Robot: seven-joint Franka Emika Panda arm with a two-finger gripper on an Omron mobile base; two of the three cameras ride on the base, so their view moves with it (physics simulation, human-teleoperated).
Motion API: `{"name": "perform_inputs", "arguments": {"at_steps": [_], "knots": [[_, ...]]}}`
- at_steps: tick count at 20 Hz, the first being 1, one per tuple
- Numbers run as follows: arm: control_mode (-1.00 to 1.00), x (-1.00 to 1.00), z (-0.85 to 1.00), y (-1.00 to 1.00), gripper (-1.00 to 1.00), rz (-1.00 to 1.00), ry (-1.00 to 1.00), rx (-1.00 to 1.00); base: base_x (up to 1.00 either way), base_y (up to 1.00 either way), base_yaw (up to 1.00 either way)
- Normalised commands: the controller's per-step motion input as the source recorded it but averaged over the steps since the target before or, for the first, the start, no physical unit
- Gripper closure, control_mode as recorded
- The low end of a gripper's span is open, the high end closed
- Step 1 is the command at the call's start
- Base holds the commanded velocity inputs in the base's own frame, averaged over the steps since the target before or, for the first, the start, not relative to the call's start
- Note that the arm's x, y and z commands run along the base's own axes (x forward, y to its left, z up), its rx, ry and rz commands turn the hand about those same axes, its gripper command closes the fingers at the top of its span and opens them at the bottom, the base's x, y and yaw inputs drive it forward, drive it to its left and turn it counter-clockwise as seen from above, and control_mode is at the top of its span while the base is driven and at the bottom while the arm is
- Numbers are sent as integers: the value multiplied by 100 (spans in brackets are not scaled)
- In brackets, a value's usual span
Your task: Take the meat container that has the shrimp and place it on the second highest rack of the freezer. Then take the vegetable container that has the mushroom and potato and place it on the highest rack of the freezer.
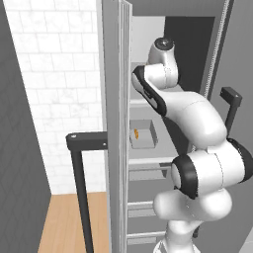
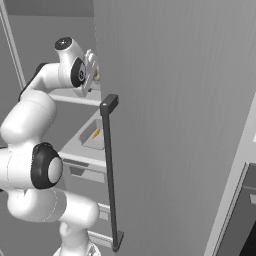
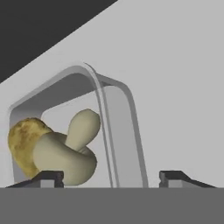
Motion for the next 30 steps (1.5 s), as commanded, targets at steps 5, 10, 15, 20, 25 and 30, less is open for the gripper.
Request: {"name": "perform_inputs", "arguments": {"at_steps": [5,10,15,20,25,30], "knots": [[-100,-16,6,-16,-100,0,-15,1,0,0,0],[-100,-76,34,-7,-100,0,-24,0,0,0,0],[-100,-97,44,0,-100,0,-2,0,0,0,0],[-100,-100,24,0,-100,0,0,0,0,0,0],[-100,-100,10,0,-100,0,5,0,0,0,0],[-100,-100,-4,0,-100,0,15,0,0,0,0]]}}
